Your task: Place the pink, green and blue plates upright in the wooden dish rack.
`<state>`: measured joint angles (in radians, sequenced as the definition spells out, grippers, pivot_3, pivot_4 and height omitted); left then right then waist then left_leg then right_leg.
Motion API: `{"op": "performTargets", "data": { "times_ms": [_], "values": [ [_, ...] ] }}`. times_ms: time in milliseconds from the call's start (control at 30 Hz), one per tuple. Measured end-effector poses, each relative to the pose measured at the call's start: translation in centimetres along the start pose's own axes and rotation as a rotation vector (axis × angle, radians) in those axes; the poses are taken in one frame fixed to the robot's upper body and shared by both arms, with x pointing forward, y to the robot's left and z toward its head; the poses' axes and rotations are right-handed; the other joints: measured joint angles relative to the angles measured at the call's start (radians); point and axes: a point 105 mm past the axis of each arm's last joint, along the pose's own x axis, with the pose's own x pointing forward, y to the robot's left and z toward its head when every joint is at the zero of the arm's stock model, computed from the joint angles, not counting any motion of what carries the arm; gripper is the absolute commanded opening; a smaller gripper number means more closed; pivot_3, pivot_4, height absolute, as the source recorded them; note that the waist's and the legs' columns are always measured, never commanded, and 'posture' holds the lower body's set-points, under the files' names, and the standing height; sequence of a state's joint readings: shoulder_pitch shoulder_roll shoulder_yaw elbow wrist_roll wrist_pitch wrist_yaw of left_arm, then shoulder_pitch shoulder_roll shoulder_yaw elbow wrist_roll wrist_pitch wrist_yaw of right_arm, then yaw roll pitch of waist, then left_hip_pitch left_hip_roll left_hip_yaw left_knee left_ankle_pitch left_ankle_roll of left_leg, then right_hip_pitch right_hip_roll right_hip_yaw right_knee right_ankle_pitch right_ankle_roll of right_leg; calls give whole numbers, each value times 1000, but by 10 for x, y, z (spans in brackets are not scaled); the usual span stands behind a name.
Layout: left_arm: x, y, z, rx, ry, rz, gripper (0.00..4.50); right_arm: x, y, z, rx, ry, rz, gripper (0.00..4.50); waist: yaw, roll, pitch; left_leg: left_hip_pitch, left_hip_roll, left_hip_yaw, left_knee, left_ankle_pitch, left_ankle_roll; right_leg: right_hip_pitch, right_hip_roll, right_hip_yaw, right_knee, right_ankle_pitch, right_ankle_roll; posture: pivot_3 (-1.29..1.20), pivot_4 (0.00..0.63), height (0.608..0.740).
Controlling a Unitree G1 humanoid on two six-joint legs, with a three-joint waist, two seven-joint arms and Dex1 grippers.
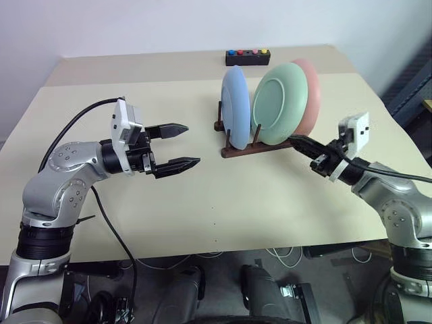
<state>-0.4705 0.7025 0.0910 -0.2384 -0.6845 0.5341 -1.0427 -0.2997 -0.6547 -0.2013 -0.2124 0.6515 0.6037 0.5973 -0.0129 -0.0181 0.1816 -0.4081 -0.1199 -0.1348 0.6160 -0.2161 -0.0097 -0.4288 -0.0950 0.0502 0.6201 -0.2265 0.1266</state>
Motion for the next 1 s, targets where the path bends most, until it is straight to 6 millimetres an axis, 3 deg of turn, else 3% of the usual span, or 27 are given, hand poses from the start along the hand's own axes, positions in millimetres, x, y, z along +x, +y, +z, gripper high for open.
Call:
{"op": "performTargets", "data": {
  "times_ms": [267,500,1000],
  "values": [
    [1,-3,1,7,2,-6,4467,4,-20,-4,-69,9,-85,45,1,0,0,0,0,0,0,0,0,0,0,0,0,0,0,0,150,740],
    [1,-3,1,7,2,-5,4467,13,-20,1,-69,-31,-81,45,1,0,0,0,0,0,0,0,0,0,1,0,0,0,0,0,150,740],
    [1,-2,1,5,3,9,4467,31,-1,49,-150,-134,6,45,-1,0,0,0,0,0,0,0,0,0,1,0,0,0,0,0,150,740]
  ]
}}
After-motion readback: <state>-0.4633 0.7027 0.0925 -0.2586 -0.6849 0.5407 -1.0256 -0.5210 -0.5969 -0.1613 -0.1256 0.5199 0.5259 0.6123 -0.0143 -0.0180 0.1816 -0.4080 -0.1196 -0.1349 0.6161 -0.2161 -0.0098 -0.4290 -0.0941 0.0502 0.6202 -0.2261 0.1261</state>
